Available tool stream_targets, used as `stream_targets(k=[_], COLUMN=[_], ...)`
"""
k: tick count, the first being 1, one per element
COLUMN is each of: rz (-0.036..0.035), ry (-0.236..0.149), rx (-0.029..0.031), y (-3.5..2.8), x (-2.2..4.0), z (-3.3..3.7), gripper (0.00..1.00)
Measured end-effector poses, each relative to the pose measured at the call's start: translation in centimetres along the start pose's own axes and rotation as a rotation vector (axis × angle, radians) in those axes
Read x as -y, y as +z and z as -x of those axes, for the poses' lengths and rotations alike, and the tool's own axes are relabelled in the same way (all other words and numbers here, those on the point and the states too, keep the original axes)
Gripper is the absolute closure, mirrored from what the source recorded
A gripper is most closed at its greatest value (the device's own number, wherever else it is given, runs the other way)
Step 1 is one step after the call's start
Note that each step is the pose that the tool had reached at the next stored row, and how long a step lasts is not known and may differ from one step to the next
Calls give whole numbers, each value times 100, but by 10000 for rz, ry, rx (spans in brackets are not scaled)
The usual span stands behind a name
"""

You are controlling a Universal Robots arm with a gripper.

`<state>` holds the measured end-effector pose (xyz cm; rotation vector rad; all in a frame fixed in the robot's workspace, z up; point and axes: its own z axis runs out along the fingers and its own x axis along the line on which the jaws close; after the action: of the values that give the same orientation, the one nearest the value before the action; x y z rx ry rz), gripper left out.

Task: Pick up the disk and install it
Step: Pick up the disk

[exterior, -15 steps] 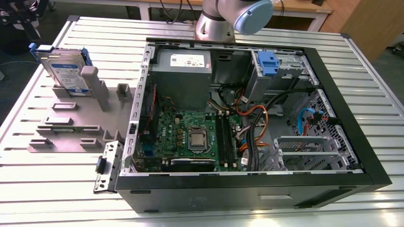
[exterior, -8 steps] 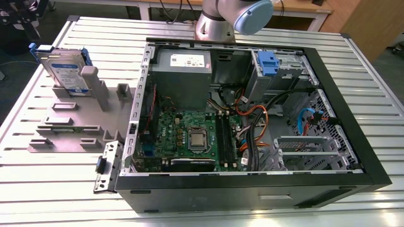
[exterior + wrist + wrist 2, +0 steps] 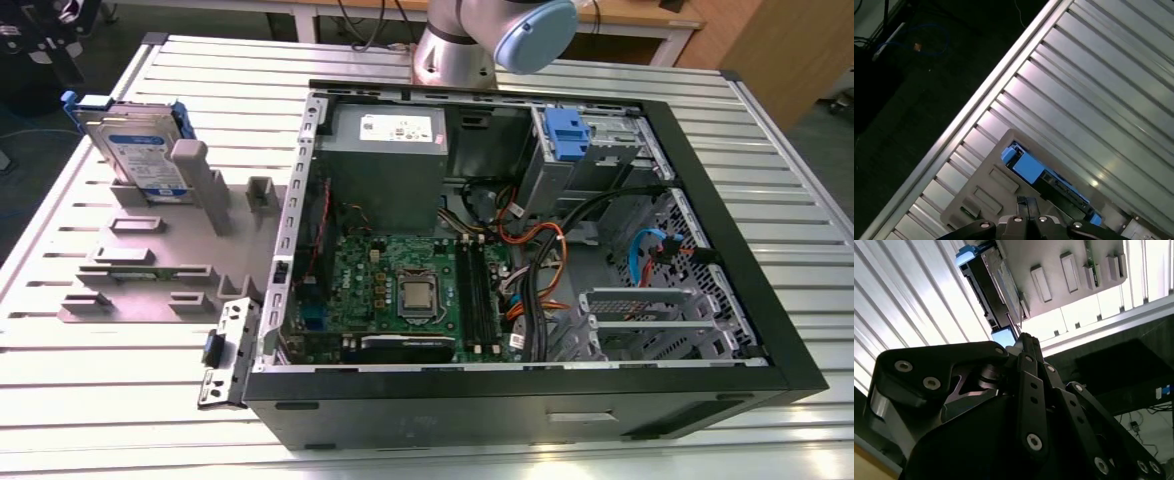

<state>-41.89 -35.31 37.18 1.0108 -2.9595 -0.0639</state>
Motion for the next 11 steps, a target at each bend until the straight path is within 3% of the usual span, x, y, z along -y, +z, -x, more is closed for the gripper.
stream_targets(k=[11], rz=[1], ry=[-1581], rx=[-68], y=[1], x=[0], z=[0], gripper=[89])
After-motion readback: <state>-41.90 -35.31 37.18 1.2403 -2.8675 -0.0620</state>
